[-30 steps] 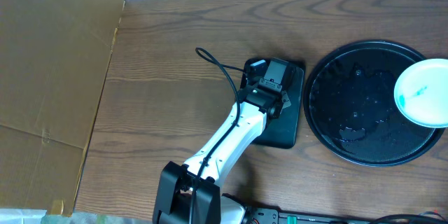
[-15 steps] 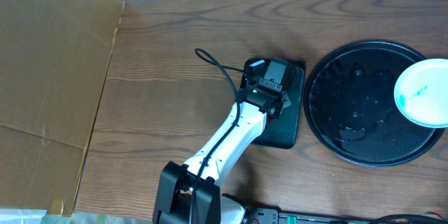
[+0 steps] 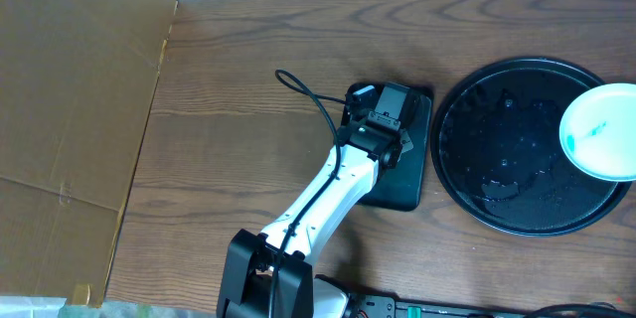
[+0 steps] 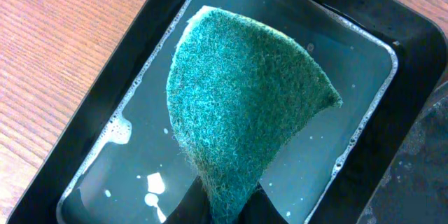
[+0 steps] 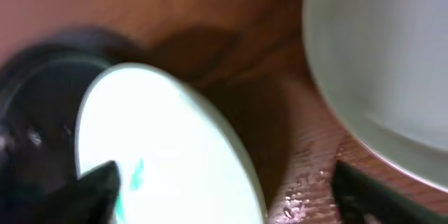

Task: Clean dirty plates on tray and stack at the side

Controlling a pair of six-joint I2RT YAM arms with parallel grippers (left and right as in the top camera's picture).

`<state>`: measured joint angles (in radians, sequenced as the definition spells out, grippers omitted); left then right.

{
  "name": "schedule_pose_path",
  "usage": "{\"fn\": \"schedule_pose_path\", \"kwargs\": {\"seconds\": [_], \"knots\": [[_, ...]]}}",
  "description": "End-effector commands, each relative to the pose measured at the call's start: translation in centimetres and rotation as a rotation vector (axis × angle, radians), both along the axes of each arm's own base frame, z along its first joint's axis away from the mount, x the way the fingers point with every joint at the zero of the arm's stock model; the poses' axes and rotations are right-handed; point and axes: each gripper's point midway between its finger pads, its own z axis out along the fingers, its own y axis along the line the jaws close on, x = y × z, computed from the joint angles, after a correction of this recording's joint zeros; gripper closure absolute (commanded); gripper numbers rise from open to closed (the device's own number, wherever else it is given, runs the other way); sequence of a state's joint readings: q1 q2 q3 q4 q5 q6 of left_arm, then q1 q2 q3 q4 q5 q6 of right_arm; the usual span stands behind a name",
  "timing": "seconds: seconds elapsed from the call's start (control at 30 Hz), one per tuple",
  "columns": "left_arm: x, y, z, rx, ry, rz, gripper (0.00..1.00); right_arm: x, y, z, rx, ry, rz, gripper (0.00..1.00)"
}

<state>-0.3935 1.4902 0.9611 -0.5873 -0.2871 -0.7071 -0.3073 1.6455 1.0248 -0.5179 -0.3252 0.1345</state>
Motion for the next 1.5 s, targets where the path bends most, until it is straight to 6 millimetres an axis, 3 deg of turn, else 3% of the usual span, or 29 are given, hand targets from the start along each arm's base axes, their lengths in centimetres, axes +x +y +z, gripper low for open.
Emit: {"fn": "schedule_pose_path", "kwargs": {"seconds": [0.0, 0.2, 0.47, 0.63, 0.73, 0.97, 1.0, 1.1, 1.2, 1.33, 1.47], "knots": [[-0.2, 0.4, 0.0, 0.004, -0.003, 0.019, 0.92, -0.7, -0.9, -0.5, -0.162, 0.045, 0.061, 0.23], [0.0, 0.3, 0.0, 0.001, -0.009, 0.019, 0.92, -1.7, 0.6, -1.0, -0.102, 0.108, 0.014, 0.28], [0.0, 0.3, 0.0, 0.001, -0.01, 0.019, 0.92, -0.4, 2.1, -0.6, -0.137, 0.054, 0.093, 0.28], [0.0, 0.3, 0.0, 0.001, -0.01, 0.019, 0.92, -0.2, 1.2, -0.9, -0.194, 0.062, 0.072, 0.29], [0.0, 0.3, 0.1, 0.0, -0.012, 0.019, 0.92, 0.1, 1.2, -1.5, -0.191, 0.063, 0.074, 0.25], [0.2, 0.2, 0.1, -0.003, -0.02, 0.019, 0.92, 0.5, 3.0, -4.0, -0.146, 0.075, 0.201, 0.29], [0.2, 0.2, 0.1, -0.003, -0.02, 0.019, 0.92, 0.5, 3.1, -4.3, -0.145, 0.083, 0.206, 0.32], [0.2, 0.2, 0.1, -0.003, -0.02, 0.019, 0.92, 0.4, 3.2, -4.6, -0.143, 0.091, 0.209, 0.73], [0.2, 0.2, 0.1, -0.003, -0.02, 0.019, 0.92, 0.6, 3.2, -4.1, -0.146, 0.075, 0.208, 0.99], [0.2, 0.2, 0.1, -0.003, -0.02, 0.019, 0.92, 0.9, 4.0, -3.0, -0.115, 0.036, 0.225, 0.99], [0.2, 0.2, 0.1, -0.003, -0.02, 0.019, 0.92, 1.3, 6.0, -1.0, -0.053, -0.029, 0.273, 0.99]]}}
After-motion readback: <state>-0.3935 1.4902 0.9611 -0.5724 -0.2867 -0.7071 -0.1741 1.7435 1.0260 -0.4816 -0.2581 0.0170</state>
